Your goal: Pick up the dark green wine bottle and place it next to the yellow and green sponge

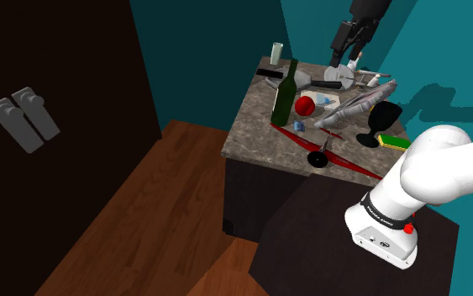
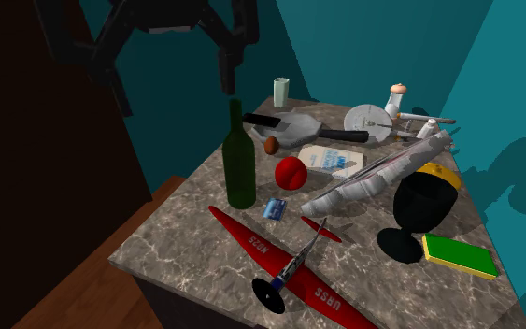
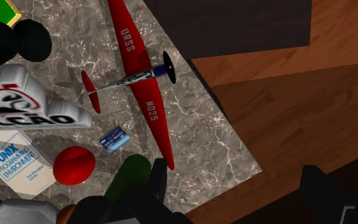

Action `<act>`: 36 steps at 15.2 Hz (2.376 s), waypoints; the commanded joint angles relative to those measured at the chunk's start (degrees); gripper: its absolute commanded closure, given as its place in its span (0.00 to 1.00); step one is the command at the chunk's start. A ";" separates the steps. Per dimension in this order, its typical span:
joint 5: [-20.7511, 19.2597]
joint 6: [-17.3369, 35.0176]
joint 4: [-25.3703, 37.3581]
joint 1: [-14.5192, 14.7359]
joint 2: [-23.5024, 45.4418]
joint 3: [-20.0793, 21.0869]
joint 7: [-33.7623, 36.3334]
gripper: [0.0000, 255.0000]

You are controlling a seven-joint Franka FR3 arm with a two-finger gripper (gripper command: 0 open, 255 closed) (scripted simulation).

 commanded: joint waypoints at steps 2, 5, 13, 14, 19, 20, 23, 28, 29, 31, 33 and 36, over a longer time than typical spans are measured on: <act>-0.58 1.20 0.29 -0.17 1.61 -0.78 -0.90 0.00; -2.12 4.68 1.61 -0.62 6.73 -3.09 -3.54 0.00; -4.21 12.52 8.35 -1.42 21.98 -8.79 -10.45 0.00; -4.24 13.31 9.52 -1.50 24.02 -9.45 -11.33 0.00; -3.52 16.49 16.46 -1.97 34.60 -12.48 -15.88 0.00; -3.21 16.96 18.08 -2.11 36.79 -13.01 -16.82 0.00; -1.94 17.97 23.40 -2.73 43.51 -14.39 -19.67 0.00; 0.70 18.25 33.24 -4.41 54.37 -15.79 -23.96 0.00; 0.72 19.00 32.56 -4.46 54.44 -15.76 -23.97 0.00; 0.77 20.50 31.25 -4.50 54.63 -15.76 -24.00 0.00; 0.84 21.98 29.99 -4.54 54.86 -15.78 -24.05 0.00; 0.95 23.87 28.45 -4.61 55.22 -15.79 -24.12 0.00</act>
